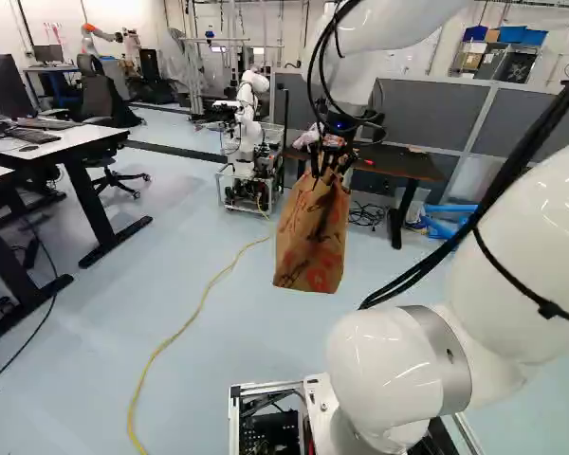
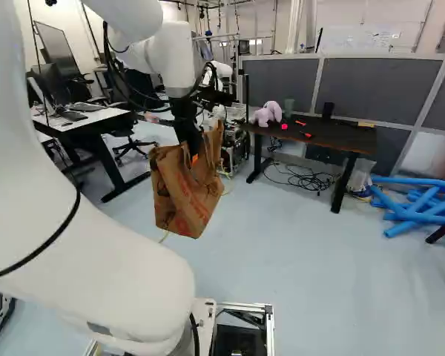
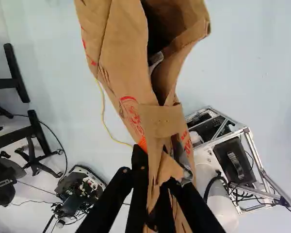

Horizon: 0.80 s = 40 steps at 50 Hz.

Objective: Pick up the bag on the ground and place it on the table

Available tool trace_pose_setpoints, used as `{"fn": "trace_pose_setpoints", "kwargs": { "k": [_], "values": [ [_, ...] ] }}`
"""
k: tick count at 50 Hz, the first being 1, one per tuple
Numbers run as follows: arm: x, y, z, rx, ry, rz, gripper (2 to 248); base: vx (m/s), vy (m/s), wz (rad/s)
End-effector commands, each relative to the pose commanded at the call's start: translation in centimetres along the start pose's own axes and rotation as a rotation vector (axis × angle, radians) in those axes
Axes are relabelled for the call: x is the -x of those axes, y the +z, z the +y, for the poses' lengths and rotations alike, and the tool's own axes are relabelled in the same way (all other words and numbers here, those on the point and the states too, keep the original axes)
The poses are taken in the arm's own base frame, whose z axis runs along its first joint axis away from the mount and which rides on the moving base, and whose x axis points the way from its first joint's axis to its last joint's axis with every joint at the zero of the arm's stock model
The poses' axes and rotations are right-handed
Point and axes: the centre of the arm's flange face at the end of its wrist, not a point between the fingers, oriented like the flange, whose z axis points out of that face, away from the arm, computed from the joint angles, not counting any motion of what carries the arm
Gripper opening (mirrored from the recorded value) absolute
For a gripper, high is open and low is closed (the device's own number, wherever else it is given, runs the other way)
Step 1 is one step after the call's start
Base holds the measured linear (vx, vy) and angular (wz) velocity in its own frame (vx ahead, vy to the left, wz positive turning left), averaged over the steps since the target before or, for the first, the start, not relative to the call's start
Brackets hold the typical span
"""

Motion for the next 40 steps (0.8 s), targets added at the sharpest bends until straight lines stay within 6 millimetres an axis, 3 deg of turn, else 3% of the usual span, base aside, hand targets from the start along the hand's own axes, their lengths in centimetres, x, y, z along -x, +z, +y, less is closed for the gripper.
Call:
{"fn": "trace_pose_setpoints", "kwargs": {
  "k": [13, 40],
  "values": [
    [0.2, -1.6, 0.0, -0.012, -0.001, 0.019, 21, 0.000, 0.000, 0.000],
    [0.2, -1.8, 0.0, -0.014, -0.002, 0.022, 21, 0.009, 0.001, -0.019]
  ]
}}
